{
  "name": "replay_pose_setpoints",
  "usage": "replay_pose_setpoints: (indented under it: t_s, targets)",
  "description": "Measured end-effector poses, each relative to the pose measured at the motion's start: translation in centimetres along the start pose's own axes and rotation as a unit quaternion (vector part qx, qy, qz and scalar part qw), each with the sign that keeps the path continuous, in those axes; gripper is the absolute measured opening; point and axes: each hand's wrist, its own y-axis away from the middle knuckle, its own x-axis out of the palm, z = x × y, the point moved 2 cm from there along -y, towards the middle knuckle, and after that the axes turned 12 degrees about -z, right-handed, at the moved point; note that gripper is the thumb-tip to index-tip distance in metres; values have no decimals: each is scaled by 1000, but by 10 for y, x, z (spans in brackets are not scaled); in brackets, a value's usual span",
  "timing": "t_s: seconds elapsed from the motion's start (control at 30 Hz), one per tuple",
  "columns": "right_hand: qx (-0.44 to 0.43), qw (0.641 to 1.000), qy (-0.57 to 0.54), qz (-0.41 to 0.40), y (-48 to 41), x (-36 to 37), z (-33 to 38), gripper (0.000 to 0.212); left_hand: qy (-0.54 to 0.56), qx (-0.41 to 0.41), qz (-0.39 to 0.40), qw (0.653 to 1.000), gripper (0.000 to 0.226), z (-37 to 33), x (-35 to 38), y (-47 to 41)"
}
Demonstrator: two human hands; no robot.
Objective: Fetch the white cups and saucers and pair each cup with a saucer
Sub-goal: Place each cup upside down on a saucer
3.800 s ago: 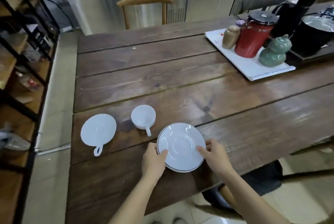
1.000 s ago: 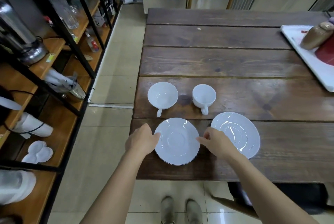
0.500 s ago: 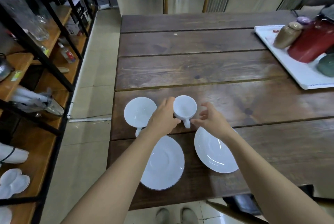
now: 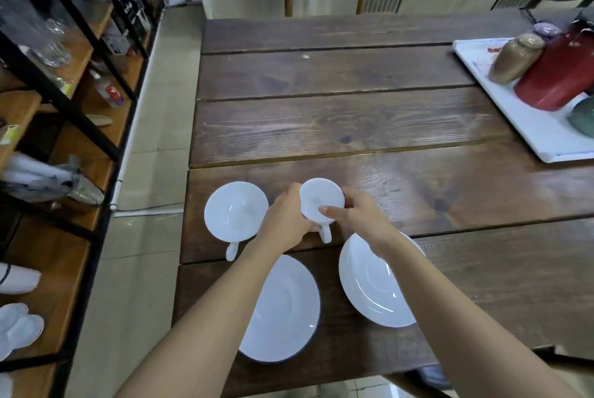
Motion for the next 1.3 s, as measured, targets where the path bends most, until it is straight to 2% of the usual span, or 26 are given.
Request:
replay_pose_setpoints:
  t_s: [0.13, 0.3, 0.4, 0.57, 0.8, 1.0, 1.3]
  targets:
    - [-34, 999, 5, -8, 13, -4, 11, 45, 43, 10, -27, 999, 57, -8, -18, 13]
    - [-70, 997, 37, -4, 35, -2, 18, 43, 84, -15, -25, 996, 58, -12, -44, 41]
    - [-74, 996, 43, 20, 50, 2, 19, 43, 108, -17, -36, 993, 50, -11, -55, 61]
    - [-92, 990, 83, 72, 72, 15, 14, 41, 121, -65, -39, 990, 55, 8, -64, 98]
    - [-73, 987, 101, 104, 94, 33, -2, 37, 134, -136, -16, 981, 66, 36, -64, 130]
    - [-42, 989, 107, 93, 101, 40, -13, 41, 147, -141, 11, 979, 66, 52, -62, 146]
    - [-49, 984, 144, 93, 102, 49, -18, 43, 129, -153, 10, 980, 69, 62, -58, 150]
